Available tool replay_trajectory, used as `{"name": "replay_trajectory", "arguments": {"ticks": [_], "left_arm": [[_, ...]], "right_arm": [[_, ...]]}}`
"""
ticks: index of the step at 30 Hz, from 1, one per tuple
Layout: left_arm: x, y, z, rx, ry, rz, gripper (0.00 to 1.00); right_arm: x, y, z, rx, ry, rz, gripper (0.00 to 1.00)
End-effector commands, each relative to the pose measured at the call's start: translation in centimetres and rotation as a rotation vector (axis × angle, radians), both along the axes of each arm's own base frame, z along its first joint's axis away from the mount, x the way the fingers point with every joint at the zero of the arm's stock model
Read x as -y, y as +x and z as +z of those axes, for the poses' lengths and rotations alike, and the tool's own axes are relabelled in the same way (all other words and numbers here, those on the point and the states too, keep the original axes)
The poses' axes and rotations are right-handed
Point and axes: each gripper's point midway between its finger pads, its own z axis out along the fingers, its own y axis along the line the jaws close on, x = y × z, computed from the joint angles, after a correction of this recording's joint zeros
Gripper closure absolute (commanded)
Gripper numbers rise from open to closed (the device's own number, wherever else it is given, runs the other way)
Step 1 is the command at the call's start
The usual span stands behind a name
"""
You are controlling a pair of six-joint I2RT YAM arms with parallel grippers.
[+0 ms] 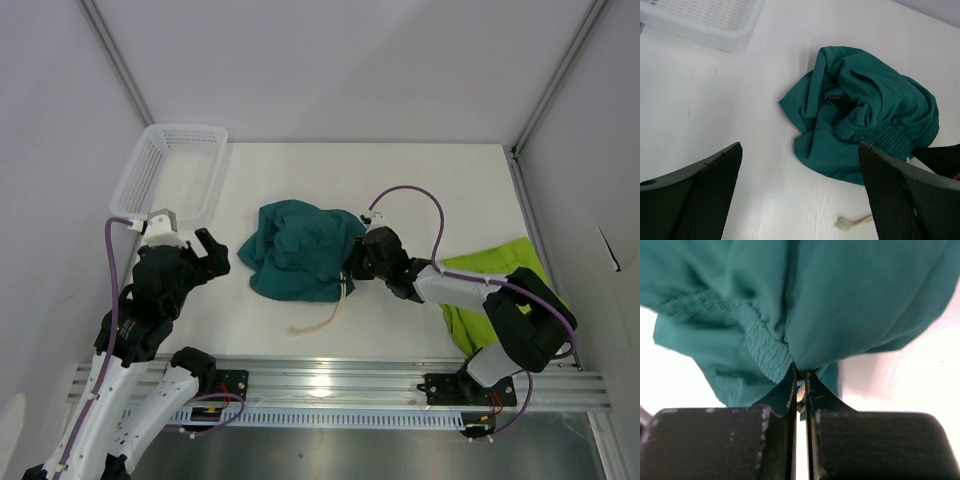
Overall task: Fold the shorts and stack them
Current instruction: Flatten the shorts out
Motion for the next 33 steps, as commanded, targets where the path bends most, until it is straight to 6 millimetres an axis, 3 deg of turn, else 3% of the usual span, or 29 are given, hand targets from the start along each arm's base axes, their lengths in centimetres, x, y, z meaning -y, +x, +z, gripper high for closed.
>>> {"name": "replay_trajectory", "arguments": {"ticks": [1, 3, 4, 10, 14, 15, 18, 19, 20, 22, 23, 24, 25, 26, 30, 31, 33], "left_arm": [[0.1, 0.4, 0.3, 0.014, 0.013, -0.016, 0.01], [0.1, 0.4, 0.2, 0.013, 0.013, -0.016, 0.01], [0.1, 0.4, 0.1, 0.01, 0.016, -0.016, 0.01], [0.1, 0.4, 0.2, 0.014, 0.011, -0.015, 0.01], [0.1, 0.4, 0.2, 0.012, 0.014, -0.014, 0.01], [0.1, 0.4, 0.1, 0.01, 0.013, -0.015, 0.01], [0.1, 0.4, 0.1, 0.01, 0.013, -0.014, 0.01], [0.1, 0.4, 0.1, 0.01, 0.014, -0.012, 0.01], [0.1, 0.4, 0.1, 0.009, 0.015, -0.011, 0.01], [0.0, 0.4, 0.1, 0.011, 0.015, -0.01, 0.01], [0.0, 0.5, 0.1, 0.009, 0.016, -0.008, 0.01], [0.0, 0.5, 0.2, 0.011, 0.015, -0.008, 0.01], [0.0, 0.4, 0.2, 0.013, 0.014, -0.006, 0.01], [-0.1, 0.4, 0.1, 0.01, 0.016, -0.005, 0.01], [-0.2, 0.4, 0.1, 0.011, 0.016, 0.002, 0.01], [-0.1, 0.4, 0.2, 0.013, 0.014, -0.001, 0.01], [-0.1, 0.4, 0.2, 0.013, 0.014, -0.003, 0.01]], "right_arm": [[-2.0, -0.5, 5.4, 0.14, 0.105, 0.074, 1.0], [-1.8, -1.4, 6.5, 0.175, 0.084, 0.083, 1.0], [-1.6, -1.6, 8.2, 0.208, 0.104, 0.081, 1.0], [-0.2, -3.0, 12.1, 0.248, 0.14, 0.085, 1.0], [0.3, -5.2, 17.3, 0.266, 0.237, 0.122, 1.0], [0.1, -5.5, 19.8, 0.282, 0.285, 0.127, 1.0], [0.1, -7.6, 24.3, 0.288, 0.363, 0.191, 1.0], [0.1, -8.0, 27.8, 0.324, 0.417, 0.203, 1.0], [0.0, -8.7, 28.9, 0.316, 0.431, 0.234, 1.0], [0.3, -8.7, 31.3, 0.309, 0.461, 0.244, 1.0], [1.1, -8.4, 33.9, 0.328, 0.501, 0.261, 1.0], [1.1, -7.4, 34.2, 0.309, 0.514, 0.263, 1.0], [3.0, -4.9, 35.0, 0.291, 0.55, 0.183, 1.0], [3.1, -4.6, 35.0, 0.243, 0.599, 0.231, 1.0], [6.1, 1.4, 29.5, -0.042, 0.808, 0.165, 1.0], [6.6, 3.5, 26.1, -0.139, 0.812, 0.114, 1.0], [7.8, 5.1, 21.3, -0.199, 0.732, 0.067, 1.0]]}}
